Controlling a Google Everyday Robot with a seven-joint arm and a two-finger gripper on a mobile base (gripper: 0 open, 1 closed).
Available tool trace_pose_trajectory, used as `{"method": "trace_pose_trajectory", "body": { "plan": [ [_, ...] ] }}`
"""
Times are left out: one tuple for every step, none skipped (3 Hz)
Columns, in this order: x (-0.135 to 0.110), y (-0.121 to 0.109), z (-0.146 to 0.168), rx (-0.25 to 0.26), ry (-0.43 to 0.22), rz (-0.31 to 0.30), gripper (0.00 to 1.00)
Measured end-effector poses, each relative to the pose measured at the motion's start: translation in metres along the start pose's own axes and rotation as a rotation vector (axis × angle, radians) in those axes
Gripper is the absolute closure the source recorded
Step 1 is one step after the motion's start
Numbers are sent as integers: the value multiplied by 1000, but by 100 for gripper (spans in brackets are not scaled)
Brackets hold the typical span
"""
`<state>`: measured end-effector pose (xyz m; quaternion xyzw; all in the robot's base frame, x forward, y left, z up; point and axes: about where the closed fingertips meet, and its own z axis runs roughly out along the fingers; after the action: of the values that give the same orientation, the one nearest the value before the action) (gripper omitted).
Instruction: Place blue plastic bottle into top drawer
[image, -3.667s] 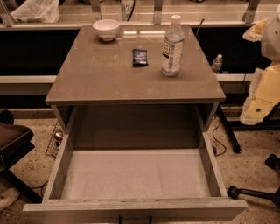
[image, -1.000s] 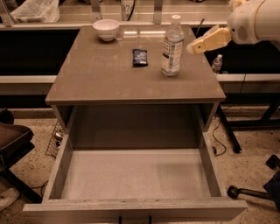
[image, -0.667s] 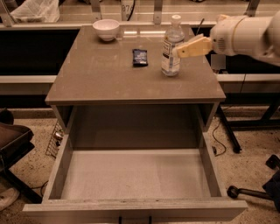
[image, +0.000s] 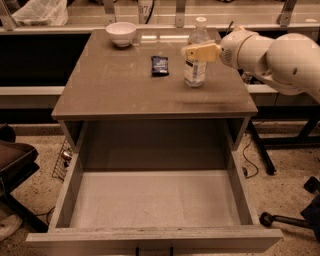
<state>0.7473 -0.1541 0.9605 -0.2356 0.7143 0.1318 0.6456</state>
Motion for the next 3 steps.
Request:
{"method": "trace_pose_trajectory", "body": {
  "plan": [
    [10,-2,18,16,-28,46,17],
    [23,1,32,11,-44,89,41],
    [24,3,35,8,-44,93,65]
  ]
}}
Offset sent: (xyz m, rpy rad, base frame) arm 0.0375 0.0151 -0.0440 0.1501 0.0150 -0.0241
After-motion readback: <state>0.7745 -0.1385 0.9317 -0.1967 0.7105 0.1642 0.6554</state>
